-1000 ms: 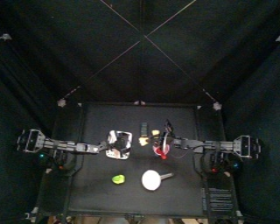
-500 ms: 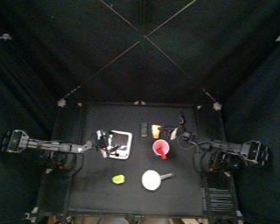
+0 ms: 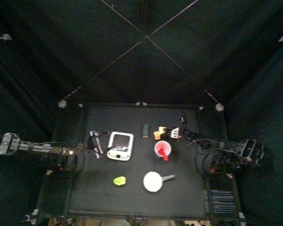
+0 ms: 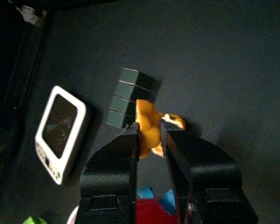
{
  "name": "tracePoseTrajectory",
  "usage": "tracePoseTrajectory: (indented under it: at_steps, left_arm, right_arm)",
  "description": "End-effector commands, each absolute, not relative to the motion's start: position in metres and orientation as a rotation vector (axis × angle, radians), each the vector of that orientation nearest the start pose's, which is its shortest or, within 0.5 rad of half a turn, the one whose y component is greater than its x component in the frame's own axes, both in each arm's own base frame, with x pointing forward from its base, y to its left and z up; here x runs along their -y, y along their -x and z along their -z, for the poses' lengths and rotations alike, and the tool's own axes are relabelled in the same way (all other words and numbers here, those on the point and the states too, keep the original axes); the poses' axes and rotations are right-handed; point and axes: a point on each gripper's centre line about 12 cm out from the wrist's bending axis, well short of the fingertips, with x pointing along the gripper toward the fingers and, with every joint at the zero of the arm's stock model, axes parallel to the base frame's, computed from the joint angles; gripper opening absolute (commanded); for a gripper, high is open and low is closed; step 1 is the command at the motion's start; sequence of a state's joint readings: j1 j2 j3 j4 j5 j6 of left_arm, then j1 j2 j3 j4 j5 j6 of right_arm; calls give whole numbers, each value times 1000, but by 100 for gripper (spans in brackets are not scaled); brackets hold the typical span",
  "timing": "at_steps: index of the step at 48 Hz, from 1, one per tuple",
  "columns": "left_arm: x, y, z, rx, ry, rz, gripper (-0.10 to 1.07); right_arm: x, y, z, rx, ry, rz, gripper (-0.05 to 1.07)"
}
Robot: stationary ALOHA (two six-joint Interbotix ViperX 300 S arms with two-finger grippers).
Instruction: Place squash half above cup
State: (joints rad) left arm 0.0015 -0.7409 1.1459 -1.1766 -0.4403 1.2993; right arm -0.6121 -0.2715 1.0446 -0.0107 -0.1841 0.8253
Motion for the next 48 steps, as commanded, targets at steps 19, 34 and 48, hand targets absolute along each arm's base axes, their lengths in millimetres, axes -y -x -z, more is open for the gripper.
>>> tracePoseTrajectory:
  at_steps: [19,34,48]
  left_arm:
    - [-45,-225,-249,-224,-198,-368,103]
    - [-45,-225,-247,-230,-199,-367,103]
    - [-45,-224,-246,-231,-200,-367,103]
  right_arm:
    - [165,-239,-154,-356,-927,798,50]
    - [167,-241,-142,-393,-936,813,55]
    - [170,-244,-135,-413,-942,823,74]
